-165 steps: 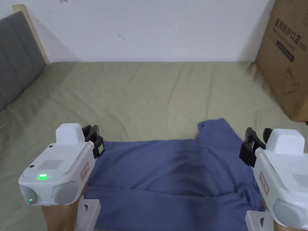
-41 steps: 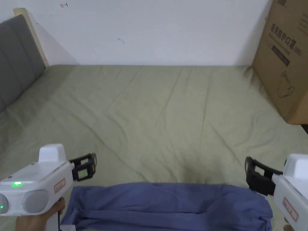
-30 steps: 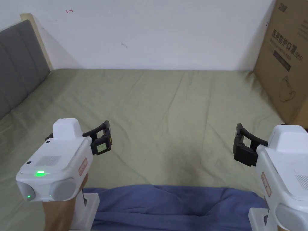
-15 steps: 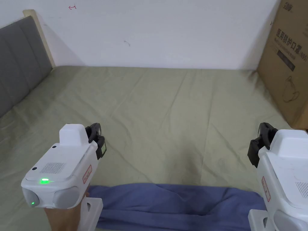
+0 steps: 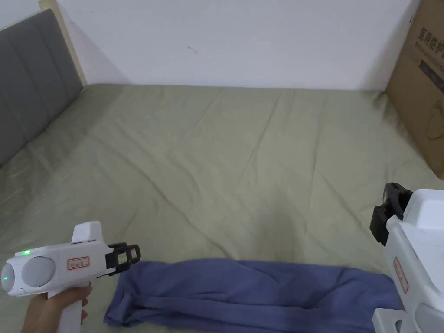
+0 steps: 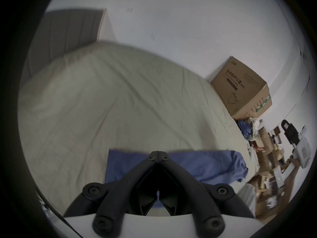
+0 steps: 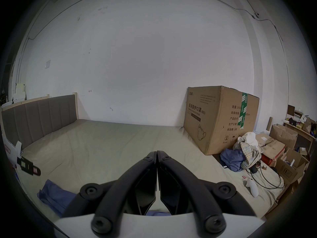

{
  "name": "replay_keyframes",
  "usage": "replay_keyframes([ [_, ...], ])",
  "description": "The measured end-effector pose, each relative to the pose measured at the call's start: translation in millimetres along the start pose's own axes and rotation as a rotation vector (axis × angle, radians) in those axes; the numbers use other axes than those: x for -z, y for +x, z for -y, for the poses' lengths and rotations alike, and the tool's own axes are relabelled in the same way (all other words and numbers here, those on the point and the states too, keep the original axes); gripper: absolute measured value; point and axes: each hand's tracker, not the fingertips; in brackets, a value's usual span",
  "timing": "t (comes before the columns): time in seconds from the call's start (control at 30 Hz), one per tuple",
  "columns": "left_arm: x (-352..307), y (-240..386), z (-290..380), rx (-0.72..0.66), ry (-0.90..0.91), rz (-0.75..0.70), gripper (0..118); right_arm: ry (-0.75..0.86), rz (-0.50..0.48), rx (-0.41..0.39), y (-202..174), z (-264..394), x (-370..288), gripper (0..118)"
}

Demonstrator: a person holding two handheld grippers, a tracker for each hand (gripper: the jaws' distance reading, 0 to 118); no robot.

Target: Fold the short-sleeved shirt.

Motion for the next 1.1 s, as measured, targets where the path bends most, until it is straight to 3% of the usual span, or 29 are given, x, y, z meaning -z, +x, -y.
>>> replay_keyframes([
  [0.07, 6.8, -22.8, 3.1, -0.037, -0.043, 0.001, 10, -0.015, 0.005, 0.005, -1.2, 2.6, 3.5, 0],
  [0.1, 7.4, -25.8, 6.8, -0.036, -0.049, -0.001, 21, -0.023, 0.007, 0.005, -1.7, 3.6, 5.3, 0],
  [0.17, 14.1, -40.8, 8.5, -0.082, -0.085, -0.021, 60, -0.033, 0.008, 0.007, -2.7, 5.7, 7.9, 0],
  [0.23, 28.2, -65.7, 6.9, -0.123, -0.122, -0.040, 93, -0.042, 0.009, 0.002, -4.1, 7.2, 9.9, 0],
  [0.27, 33.0, -72.6, 7.0, -0.133, -0.140, -0.058, 97, -0.046, 0.011, -0.001, -4.7, 8.0, 10.8, 0],
  [0.43, 42.3, -73.2, 15.2, -0.138, -0.162, -0.036, 95, -0.072, 0.012, -0.008, -6.4, 12.7, 16.6, 0],
  [0.63, 60.6, -61.4, 23.9, -0.069, -0.200, -0.019, 78, -0.092, 0.017, -0.021, -5.8, 16.5, 18.0, 0],
  [0.7, 58.9, -55.5, 25.0, -0.034, -0.186, -0.040, 62, -0.097, 0.021, -0.019, -3.7, 17.9, 17.6, 0],
  [0.73, 58.1, -53.3, 26.5, -0.005, -0.176, -0.056, 45, -0.099, 0.021, -0.015, -2.1, 18.8, 17.1, 0],
  [0.9, 56.8, -61.8, 24.7, 0.004, -0.177, -0.047, 8, -0.105, 0.029, 0.001, 3.6, 20.4, 15.6, 0],
  [1.1, 36.2, -19.4, 19.8, 0.174, -0.100, -0.158, 5, -0.094, 0.031, 0.008, 10.0, 14.9, 12.4, 0],
])
